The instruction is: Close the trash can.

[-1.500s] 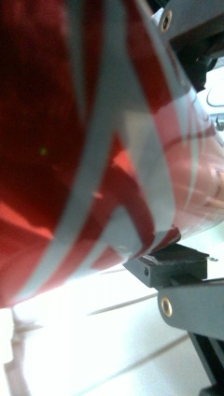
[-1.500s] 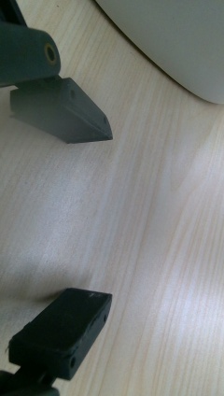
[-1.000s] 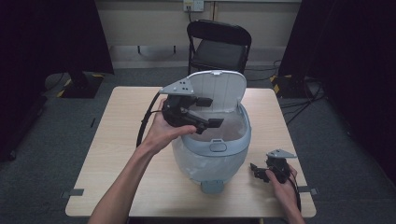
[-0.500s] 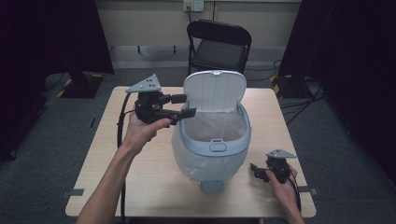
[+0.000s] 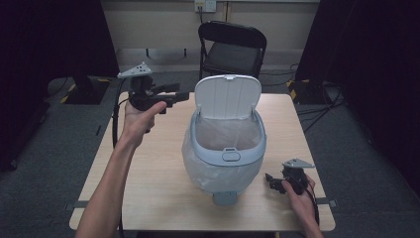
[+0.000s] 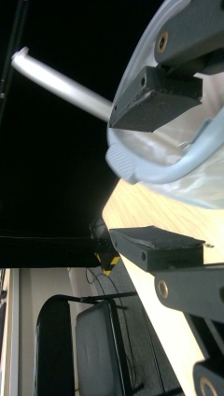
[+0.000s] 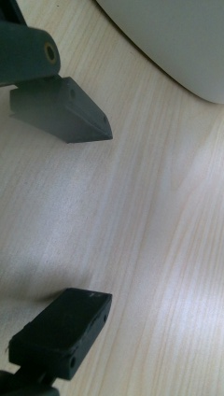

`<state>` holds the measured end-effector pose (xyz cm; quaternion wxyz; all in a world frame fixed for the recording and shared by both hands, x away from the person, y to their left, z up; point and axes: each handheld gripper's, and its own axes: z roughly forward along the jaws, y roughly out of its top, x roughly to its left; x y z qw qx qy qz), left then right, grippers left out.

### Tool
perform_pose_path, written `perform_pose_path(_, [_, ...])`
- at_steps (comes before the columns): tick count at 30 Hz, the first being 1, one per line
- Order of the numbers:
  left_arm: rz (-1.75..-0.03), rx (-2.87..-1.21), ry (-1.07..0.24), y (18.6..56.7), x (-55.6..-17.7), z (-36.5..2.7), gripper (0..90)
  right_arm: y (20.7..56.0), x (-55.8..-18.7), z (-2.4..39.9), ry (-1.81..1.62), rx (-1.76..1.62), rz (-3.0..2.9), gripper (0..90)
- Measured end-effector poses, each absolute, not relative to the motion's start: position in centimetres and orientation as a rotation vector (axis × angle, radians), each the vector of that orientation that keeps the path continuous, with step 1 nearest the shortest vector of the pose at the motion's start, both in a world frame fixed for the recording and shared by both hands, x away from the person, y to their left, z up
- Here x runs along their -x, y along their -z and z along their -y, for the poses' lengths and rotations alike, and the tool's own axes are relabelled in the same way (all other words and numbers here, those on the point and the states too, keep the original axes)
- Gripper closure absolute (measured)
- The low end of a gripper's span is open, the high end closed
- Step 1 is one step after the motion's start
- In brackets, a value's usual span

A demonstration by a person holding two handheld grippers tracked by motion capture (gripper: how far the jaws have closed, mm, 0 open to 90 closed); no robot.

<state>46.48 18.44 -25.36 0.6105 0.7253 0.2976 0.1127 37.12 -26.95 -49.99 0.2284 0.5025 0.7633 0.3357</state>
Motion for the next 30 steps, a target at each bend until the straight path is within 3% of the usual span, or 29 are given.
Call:
perform_pose_path(6, [-0.708, -1.662, -0.268, 25.1, -48.8, -17.4, 36.7, 50.0, -37.1, 26.9, -0.924, -1.383, -2.102, 16.6])
perform_pose_path(13, [-0.673, -1.683, -0.187, 24.7, -49.7, -15.2, 34.2, 50.0, -37.1, 26.9, -0.924, -1.381, -2.107, 16.1])
perform_pose_path(23, [-0.573, -1.721, -0.129, 25.2, -47.8, -14.2, 31.9, 50.0, -37.1, 27.0, -0.923, -1.377, -2.108, 16.1])
perform_pose_path(30, [-0.529, -1.776, -0.169, 25.6, -45.8, -13.7, 28.6, 50.0, -37.1, 27.0, -0.923, -1.377, -2.107, 16.1])
